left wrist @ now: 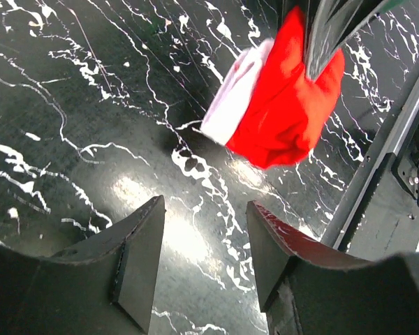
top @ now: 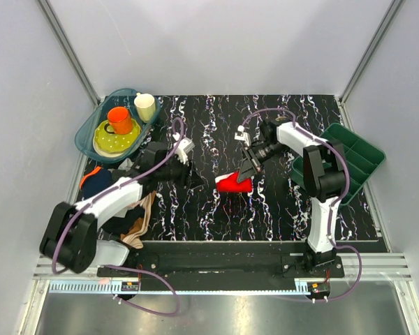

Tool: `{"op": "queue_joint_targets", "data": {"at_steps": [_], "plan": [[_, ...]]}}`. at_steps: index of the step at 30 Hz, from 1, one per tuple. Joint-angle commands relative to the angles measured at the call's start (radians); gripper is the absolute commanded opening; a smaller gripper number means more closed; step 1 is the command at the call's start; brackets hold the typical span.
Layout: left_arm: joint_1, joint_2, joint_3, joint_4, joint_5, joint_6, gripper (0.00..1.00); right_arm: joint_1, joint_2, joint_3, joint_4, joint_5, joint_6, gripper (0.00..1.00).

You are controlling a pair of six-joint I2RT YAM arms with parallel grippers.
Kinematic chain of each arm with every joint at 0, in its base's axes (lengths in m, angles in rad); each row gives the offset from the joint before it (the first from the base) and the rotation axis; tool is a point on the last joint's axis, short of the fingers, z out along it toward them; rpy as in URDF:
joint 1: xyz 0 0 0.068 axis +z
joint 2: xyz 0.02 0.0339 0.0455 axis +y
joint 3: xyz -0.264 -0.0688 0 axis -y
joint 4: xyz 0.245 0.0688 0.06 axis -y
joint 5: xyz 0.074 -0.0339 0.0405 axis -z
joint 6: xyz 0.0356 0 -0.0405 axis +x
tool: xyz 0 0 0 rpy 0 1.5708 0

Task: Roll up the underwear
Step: Pick up the underwear from the center of the board, then place the underwear in the storage box.

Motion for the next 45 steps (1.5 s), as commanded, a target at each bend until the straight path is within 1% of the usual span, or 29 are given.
{"op": "queue_joint_targets", "data": {"at_steps": [1,2,4,5,8,9,11,12,14,15,19,22,27,30,39,45], "plan": [[0.001,-0.169,-0.062,-0.005,-0.092,-0.013,0.55,-0.030,-0.150,0.000,-0.035,-0.025,0.049,0.01],[0.001,-0.232,-0.075,-0.005,-0.095,-0.017,0.56,-0.058,-0.176,-0.003,-0.041,-0.017,0.052,0.01],[0.001,-0.295,-0.110,-0.006,-0.102,-0.036,0.59,-0.099,-0.252,-0.006,-0.072,0.001,0.055,0.01],[-0.002,-0.348,-0.122,-0.003,-0.103,-0.042,0.61,-0.145,-0.273,-0.008,-0.081,0.008,0.054,0.01],[-0.026,-0.418,-0.153,0.018,-0.117,-0.060,0.65,-0.228,-0.361,-0.018,-0.139,0.050,0.026,0.01],[-0.031,-0.422,-0.155,0.018,-0.117,-0.060,0.65,-0.289,-0.397,-0.023,-0.170,0.069,0.006,0.01],[-0.045,-0.426,-0.152,0.023,-0.102,-0.062,0.65,-0.372,-0.436,-0.038,-0.195,0.090,-0.023,0.00],[-0.052,-0.426,-0.152,0.023,-0.099,-0.062,0.65,-0.444,-0.463,-0.041,-0.215,0.107,-0.032,0.00],[-0.071,-0.421,-0.152,0.021,-0.099,-0.054,0.65,-0.515,-0.493,-0.052,-0.216,0.147,-0.058,0.00],[-0.075,-0.419,-0.155,0.023,-0.099,-0.054,0.65,-0.587,-0.512,-0.058,-0.207,0.171,-0.058,0.00],[-0.120,-0.407,-0.159,0.020,-0.114,-0.036,0.65,-0.699,-0.513,-0.078,-0.180,0.204,-0.071,0.00],[-0.147,-0.401,-0.165,0.018,-0.132,-0.025,0.65,-0.742,-0.508,-0.126,-0.079,0.241,-0.023,0.00],[-0.186,-0.404,-0.170,0.006,-0.169,-0.010,0.65,-0.759,-0.534,-0.242,0.130,0.302,0.093,0.00],[-0.206,-0.401,-0.173,0.006,-0.189,-0.002,0.65,-0.767,-0.554,-0.296,0.220,0.336,0.142,0.00],[-0.232,-0.390,-0.196,0.029,-0.204,0.001,0.65,-0.788,-0.494,-0.333,0.314,0.359,0.187,0.00],[-0.239,-0.380,-0.205,0.044,-0.203,0.002,0.65,-0.788,-0.441,-0.354,0.330,0.380,0.179,0.00]]}}
